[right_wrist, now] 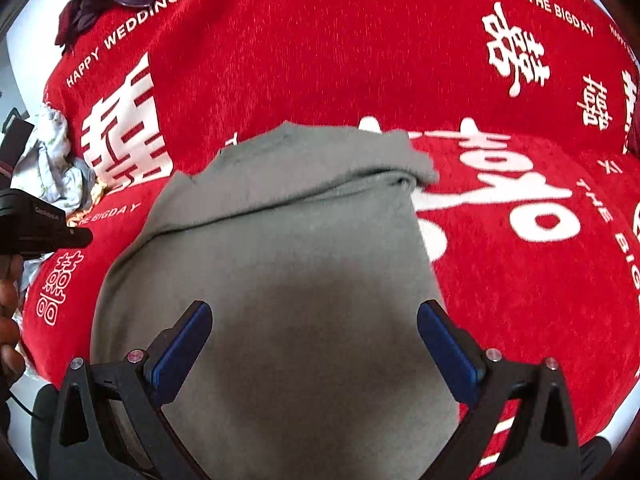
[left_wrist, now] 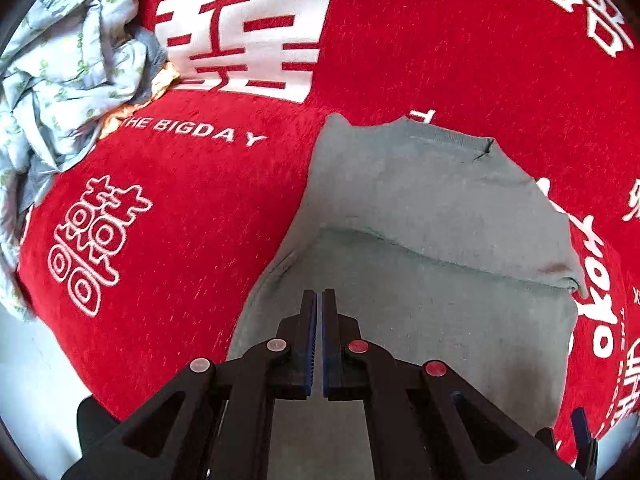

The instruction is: Fold small clothes

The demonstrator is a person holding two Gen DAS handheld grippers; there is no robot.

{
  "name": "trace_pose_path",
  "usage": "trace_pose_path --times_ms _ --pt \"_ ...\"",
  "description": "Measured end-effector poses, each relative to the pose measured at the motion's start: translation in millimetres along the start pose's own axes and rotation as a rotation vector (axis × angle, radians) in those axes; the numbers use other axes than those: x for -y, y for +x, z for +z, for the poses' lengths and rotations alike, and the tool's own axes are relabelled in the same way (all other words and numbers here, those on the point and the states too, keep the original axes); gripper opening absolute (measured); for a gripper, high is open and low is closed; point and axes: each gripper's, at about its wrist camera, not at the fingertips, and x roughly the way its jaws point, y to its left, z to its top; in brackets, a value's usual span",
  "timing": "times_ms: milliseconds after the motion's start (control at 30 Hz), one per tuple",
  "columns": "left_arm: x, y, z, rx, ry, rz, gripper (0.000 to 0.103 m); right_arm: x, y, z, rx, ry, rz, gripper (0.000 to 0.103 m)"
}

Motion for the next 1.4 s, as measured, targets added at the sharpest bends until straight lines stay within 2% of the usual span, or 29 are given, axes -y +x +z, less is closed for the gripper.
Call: trace_pose_path --times_ms 33,67,133,200,233,300,367,433,500,567,633,700,767,833,867,933,967,1033,1100,1167,1200,1267,1400 --pt "-1.1 -3.7 -1.5 0.038 -0.001 0.031 0.000 -0.2 0.3 -1.1 -0.004 0.002 0.000 0.102" --pt "-1.6 -7.2 -1.9 0.044 -0.001 0.022 0.000 0.5 0.4 -2.4 -0.004 0.003 -0.001 0.102" --pt "-2.9 -14.9 -3.1 0.038 0.008 -0.068 0.000 0.7 0.4 -3.5 -0.005 0.003 -0.001 0.102" --pt "-9.7 -24.7 -5.4 0.110 -0.026 -0.139 0.001 1.8 1.1 -4.5 -0.007 0.010 0.001 0.102" --pt "-13.9 -24.3 -3.9 0.110 -0.046 -0.176 0.001 2.5 1.6 -4.3 -0.008 0.016 0.001 0.102" --pt "-20.1 -19.2 -0.7 0.061 -0.082 -0.270 0.001 3.0 4.2 -2.3 -0.007 0.031 0.003 0.102" --pt "-19.9 -17.5 -0.5 0.041 -0.084 -0.280 0.001 0.5 10.7 2.2 -0.003 0.028 -0.019 0.102" --pt "-18.7 -17.7 -1.5 0.027 -0.089 -0.334 0.001 -4.7 28.9 10.3 -0.013 -0.006 -0.050 0.103" --pt "-17.9 -17.2 -1.7 -0.021 -0.112 -0.416 0.001 -12.6 57.3 22.4 -0.034 -0.091 -0.114 0.103" --pt "-15.6 -18.4 -1.1 -0.044 -0.114 -0.443 0.001 -21.5 89.5 37.0 -0.028 -0.214 -0.212 0.103" --pt "-7.1 -19.4 1.9 -0.102 -0.071 -0.427 0.001 -19.5 106.5 48.5 -0.044 -0.239 -0.248 0.103" --pt "-1.1 -16.9 3.5 -0.148 -0.036 -0.397 0.001 -13.3 110.0 57.9 -0.030 -0.198 -0.235 0.103" --pt "2.5 -14.0 5.5 -0.132 -0.023 -0.372 0.001 -17.2 118.2 64.6 -0.032 -0.207 -0.228 0.103" --pt "8.9 -9.4 8.7 -0.130 -0.013 -0.375 0.000 -28.0 139.4 67.4 -0.114 -0.277 -0.235 0.103" --pt "12.1 -8.3 9.5 -0.135 -0.012 -0.371 0.001 -30.5 139.2 71.7 -0.094 -0.290 -0.231 0.103" --pt "18.6 -7.3 10.3 -0.134 -0.023 -0.327 0.001 -29.3 143.6 73.3 -0.094 -0.279 -0.216 0.103" --pt "20.7 -5.3 11.3 -0.145 -0.035 -0.325 0.001 -23.3 147.1 73.7 -0.098 -0.255 -0.180 0.103" --pt "20.4 2.6 13.2 -0.194 -0.075 -0.356 0.001 -7.9 147.0 77.8 -0.107 -0.177 -0.107 0.103" --pt "16.3 10.2 13.2 -0.218 -0.147 -0.391 0.001 -7.3 146.3 78.0 -0.107 -0.179 -0.104 0.103" --pt "10.9 12.7 11.8 -0.170 -0.225 -0.363 0.001 -10.4 147.1 77.2 -0.110 -0.194 -0.122 0.103" --pt "9.7 11.9 12.3 -0.133 -0.247 -0.314 0.001 -9.7 147.4 77.7 -0.109 -0.192 -0.120 0.103" --pt "10.1 10.4 13.0 -0.109 -0.255 -0.257 0.001 -12.1 146.1 77.5 -0.110 -0.187 -0.114 0.103" --pt "7.2 3.6 11.6 -0.044 -0.278 -0.192 0.001 -16.8 146.1 76.6 -0.110 -0.199 -0.129 0.103"
